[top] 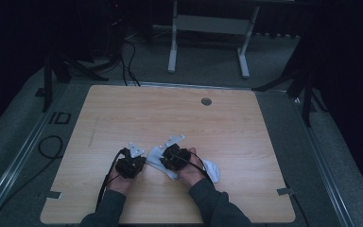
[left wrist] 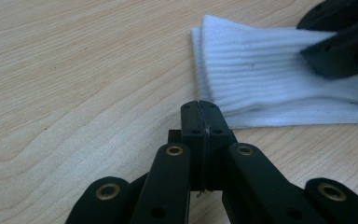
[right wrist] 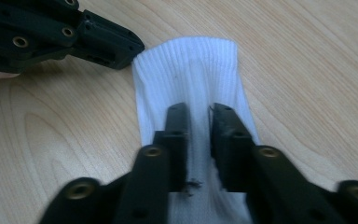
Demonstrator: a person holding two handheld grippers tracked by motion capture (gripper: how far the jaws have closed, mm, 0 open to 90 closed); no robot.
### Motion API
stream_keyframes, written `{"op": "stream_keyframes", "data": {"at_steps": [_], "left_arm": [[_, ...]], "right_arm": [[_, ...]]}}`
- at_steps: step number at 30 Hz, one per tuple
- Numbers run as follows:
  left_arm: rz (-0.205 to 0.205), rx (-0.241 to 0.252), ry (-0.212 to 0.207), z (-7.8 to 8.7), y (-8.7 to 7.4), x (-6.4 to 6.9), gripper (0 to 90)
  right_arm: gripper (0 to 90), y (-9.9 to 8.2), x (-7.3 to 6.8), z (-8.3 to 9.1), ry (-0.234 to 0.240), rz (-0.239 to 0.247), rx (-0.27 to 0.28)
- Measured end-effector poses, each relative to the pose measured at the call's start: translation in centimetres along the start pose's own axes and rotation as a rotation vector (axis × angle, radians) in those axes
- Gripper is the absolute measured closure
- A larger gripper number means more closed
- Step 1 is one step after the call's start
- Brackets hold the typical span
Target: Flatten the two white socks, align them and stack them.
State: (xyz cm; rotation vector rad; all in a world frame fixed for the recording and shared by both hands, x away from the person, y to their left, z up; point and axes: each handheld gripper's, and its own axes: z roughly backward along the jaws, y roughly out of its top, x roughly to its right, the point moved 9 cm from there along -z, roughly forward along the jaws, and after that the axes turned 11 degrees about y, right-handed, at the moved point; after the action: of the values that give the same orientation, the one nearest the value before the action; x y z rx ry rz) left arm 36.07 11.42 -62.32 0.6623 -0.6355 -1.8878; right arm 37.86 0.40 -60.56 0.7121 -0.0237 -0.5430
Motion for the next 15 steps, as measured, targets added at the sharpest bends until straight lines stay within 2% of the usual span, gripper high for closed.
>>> {"op": "stream_keyframes", "data": {"at_steps": [4,9,11,12,15], "left_arm": [[0.002,-0.001,-0.001,0.0,0.0,0.0,89.9],[-0.001,-0.003,0.0,0.0,0.0,0.0,89.9],[-0.001,-0.003,0.001,0.0,0.0,0.0,89.8],[-0.002,-0.003,0.001,0.0,0.0,0.0,89.8],[0.0,-0.002,0.0,0.0,0.0,0.0,89.9]], "right_arm": [[58.5,-0.2,0.2,-0.1,-0.006,-0.002,-0.01],[55.1,0.2,0.0,0.7,-0.005,0.006,0.027],[64.9,0.6,-0.1,1.2,-0.013,0.017,0.056],[75.2,0.9,-0.2,1.5,-0.017,0.032,0.069],[84.7,0.9,-0.3,1.4,-0.016,0.051,0.065]]}}
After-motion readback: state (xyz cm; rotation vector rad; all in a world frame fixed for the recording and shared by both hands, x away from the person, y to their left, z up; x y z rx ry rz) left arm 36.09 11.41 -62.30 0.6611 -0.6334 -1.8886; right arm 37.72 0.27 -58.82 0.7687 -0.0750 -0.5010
